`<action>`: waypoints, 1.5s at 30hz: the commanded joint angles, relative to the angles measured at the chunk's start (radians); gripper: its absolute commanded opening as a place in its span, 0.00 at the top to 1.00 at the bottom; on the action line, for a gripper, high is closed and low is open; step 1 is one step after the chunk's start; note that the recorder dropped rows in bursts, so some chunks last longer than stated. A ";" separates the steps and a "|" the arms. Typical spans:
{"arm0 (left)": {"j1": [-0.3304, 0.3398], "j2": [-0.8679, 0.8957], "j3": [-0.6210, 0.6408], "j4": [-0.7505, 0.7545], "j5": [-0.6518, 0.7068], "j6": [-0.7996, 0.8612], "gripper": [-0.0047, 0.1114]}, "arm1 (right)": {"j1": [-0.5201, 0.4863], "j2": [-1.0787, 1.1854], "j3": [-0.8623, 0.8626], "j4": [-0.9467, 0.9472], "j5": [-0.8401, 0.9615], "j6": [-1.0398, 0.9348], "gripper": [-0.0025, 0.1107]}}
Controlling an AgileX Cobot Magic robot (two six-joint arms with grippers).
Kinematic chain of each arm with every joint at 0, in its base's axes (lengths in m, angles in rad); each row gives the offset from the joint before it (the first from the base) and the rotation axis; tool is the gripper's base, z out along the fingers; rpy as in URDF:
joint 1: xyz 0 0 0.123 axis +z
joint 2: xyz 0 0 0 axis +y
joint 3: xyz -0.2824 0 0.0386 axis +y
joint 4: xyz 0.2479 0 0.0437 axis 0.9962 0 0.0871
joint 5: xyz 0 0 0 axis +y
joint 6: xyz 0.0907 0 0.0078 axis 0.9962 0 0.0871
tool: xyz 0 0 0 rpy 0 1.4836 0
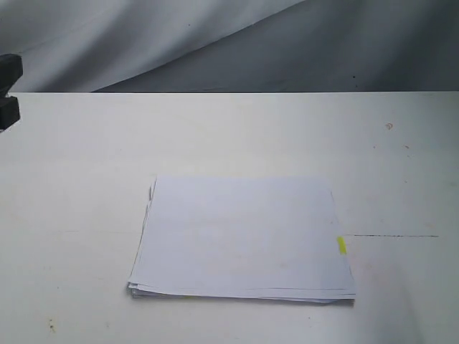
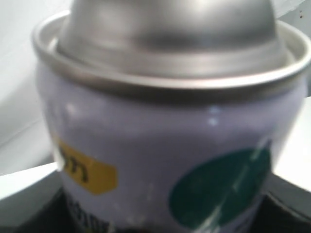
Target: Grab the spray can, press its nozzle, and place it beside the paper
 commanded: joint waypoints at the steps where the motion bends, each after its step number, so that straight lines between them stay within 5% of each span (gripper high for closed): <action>1: 0.001 -0.046 0.010 0.044 -0.021 -0.005 0.96 | -0.004 -0.005 0.004 -0.001 0.000 -0.005 0.98; 5: 0.001 -0.049 0.040 0.172 -0.021 -0.089 0.96 | -0.004 -0.005 0.004 -0.001 0.000 -0.005 0.98; 10: 0.001 -0.049 0.063 0.692 -0.023 -0.648 0.96 | -0.004 -0.005 0.004 -0.001 0.000 -0.005 0.98; 18: 0.001 -0.049 0.063 0.881 -0.032 -0.855 0.96 | -0.004 -0.005 0.004 -0.001 0.000 -0.005 0.98; 28: 0.001 -0.049 0.063 0.623 -0.032 -0.592 0.96 | -0.004 -0.005 0.004 -0.001 0.000 -0.005 0.98; 40: 0.001 -0.049 0.063 0.717 -0.032 -0.655 0.96 | -0.004 -0.005 0.004 -0.001 0.000 -0.005 0.98; 45: 0.001 -0.049 0.110 0.964 -0.098 -0.945 0.96 | -0.004 -0.005 0.004 -0.001 0.000 -0.005 0.98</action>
